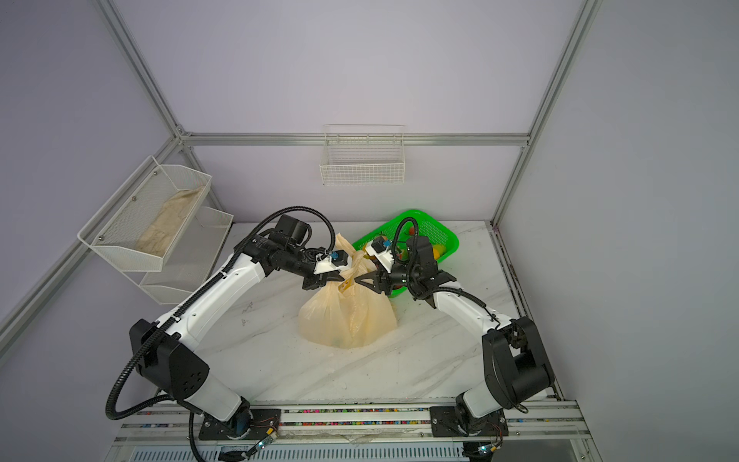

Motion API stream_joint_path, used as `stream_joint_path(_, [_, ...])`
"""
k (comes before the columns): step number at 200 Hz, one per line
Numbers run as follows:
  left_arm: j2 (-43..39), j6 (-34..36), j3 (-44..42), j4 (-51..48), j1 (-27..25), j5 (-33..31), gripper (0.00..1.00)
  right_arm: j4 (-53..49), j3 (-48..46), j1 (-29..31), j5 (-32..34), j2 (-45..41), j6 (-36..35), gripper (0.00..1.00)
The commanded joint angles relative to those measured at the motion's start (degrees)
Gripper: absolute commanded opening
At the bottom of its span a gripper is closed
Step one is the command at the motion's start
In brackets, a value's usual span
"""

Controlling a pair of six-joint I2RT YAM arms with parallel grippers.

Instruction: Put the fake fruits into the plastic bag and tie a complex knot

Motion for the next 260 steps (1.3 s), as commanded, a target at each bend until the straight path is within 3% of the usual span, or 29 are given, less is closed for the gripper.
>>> stream_joint_path(1, [-0.5, 1.6, 5.2, -0.6, 0.3, 0.1, 0.00, 1.5, 0.2, -0.2, -2.4, -0.7, -1.5, 0.56])
stream_joint_path(46, [-0.4, 1.8, 4.8, -0.6, 0.2, -0.3, 0.00, 3.6, 0.3, -0.2, -1.0, -0.2, -1.2, 0.72])
stream_joint_path(87, [-1.0, 1.8, 4.8, -0.4, 0.3, -0.5, 0.00, 3.9, 1.1, -0.2, 5.7, 0.1, -1.6, 0.89])
stream_joint_path(110, [-1.5, 1.8, 4.1, 0.0, 0.3, -0.6, 0.00, 5.1, 1.3, -0.2, 3.7, 0.4, -1.8, 0.97])
stream_joint_path(163, [-1.6, 1.8, 3.8, 0.5, 0.2, -1.1, 0.00, 7.4, 1.8, -0.2, -4.4, 0.7, -1.3, 0.97])
stream_joint_path(260, [-1.2, 1.6, 3.4, 0.8, 0.3, -1.5, 0.00, 12.6, 6.0, 1.1, -9.9, 6.0, 1.6, 0.96])
